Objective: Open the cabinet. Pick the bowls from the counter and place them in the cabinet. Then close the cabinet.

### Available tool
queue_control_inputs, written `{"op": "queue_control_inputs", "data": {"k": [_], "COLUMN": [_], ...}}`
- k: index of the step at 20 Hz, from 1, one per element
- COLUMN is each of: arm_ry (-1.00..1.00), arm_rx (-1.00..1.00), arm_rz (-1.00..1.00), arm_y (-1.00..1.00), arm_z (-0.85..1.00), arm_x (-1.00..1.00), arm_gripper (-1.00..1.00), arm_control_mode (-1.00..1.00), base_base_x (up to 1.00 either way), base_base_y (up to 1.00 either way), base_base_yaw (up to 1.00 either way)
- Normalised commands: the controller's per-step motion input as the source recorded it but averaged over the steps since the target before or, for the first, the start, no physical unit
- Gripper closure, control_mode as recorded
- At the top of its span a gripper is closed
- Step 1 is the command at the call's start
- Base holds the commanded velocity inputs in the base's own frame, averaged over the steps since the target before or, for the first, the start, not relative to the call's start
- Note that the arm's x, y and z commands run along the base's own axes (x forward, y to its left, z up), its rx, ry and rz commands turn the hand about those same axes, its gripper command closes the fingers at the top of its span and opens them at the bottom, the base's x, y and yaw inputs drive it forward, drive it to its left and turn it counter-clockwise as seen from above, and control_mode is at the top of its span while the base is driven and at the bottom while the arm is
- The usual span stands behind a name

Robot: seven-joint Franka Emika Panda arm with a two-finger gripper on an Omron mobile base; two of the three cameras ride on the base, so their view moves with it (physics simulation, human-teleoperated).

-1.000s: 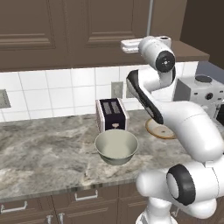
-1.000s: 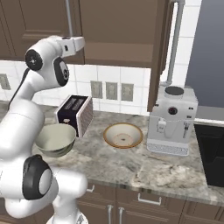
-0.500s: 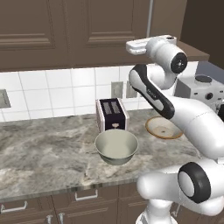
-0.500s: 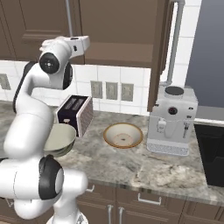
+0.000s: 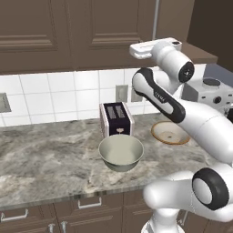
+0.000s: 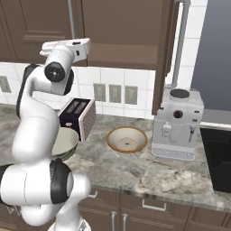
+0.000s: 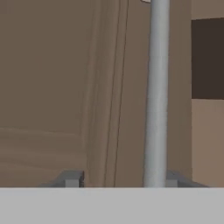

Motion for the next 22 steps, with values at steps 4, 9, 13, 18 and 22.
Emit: {"op": "queue_control_inputs", "data": {"k": [4,9,13,18,22], "arm_ry": [0.04,0.07,0.04,0.03,0.00], "arm_rx": [0.02,0.00,0.01,0.01,0.00], "arm_rz": [0.18,0.32,0.34,0.31,0.22], "arm_y": [0.50,1.00,1.00,1.00,1.00], "arm_z": [-0.11,-0.01,0.00,-0.06,-0.36], "arm_x": [-0.55,-1.00,-1.00,-1.00,-1.00], "arm_gripper": [1.00,1.00,1.00,1.00,1.00], "arm_control_mode": [-1.00,-1.00,-1.00,-1.00,-1.00], "base_base_x": [0.00,0.00,0.00,0.00,0.00], "base_base_y": [0.00,0.00,0.00,0.00,0.00], "base_base_yaw": [0.00,0.00,0.00,0.00,0.00]}}
